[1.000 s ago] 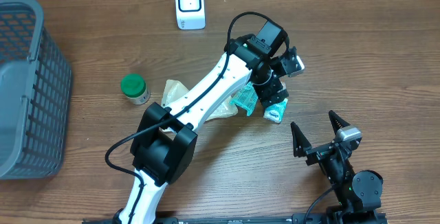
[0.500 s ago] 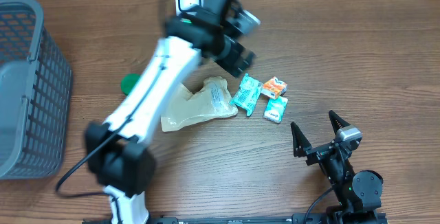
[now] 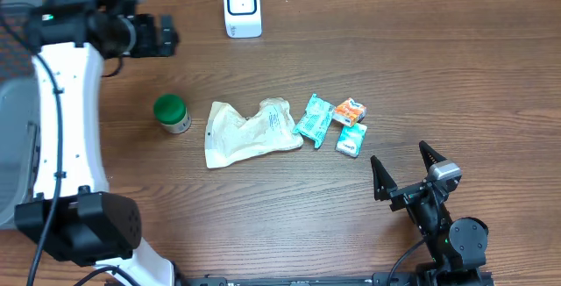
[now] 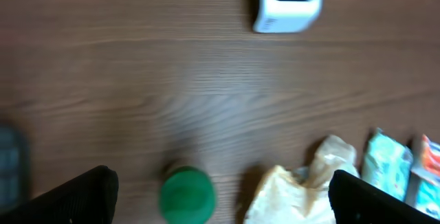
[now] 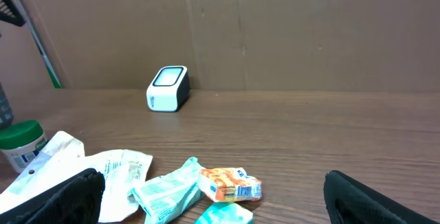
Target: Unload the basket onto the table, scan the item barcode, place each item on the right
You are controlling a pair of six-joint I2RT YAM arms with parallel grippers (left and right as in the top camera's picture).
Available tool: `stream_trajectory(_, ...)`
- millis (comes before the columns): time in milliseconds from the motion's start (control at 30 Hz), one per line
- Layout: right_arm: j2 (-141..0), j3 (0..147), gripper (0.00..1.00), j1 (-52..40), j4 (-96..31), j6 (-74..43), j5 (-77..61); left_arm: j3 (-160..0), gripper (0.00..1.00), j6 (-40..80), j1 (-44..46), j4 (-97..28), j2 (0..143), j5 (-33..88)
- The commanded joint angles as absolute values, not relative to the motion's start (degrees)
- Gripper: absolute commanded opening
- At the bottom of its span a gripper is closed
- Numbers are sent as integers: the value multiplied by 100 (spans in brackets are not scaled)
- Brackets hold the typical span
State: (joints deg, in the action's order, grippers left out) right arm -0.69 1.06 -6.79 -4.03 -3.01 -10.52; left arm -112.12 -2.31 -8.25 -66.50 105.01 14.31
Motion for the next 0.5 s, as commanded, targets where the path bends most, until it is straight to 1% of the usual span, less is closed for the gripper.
stream_trajectory(0, -19, 45, 100, -668, -373, -316, -1074, -11271, 100, -99, -1173, -6696, 10418, 1463)
stream_trajectory(167, -19, 45, 100, -668, -373, -316, -1074, -11271, 100, 32, -1476, -6705, 10418, 1463)
stream_trajectory(467, -19, 45, 100, -668, -373, -316, -1074, -11271, 100, 25, -1496, -6711, 10418, 1461)
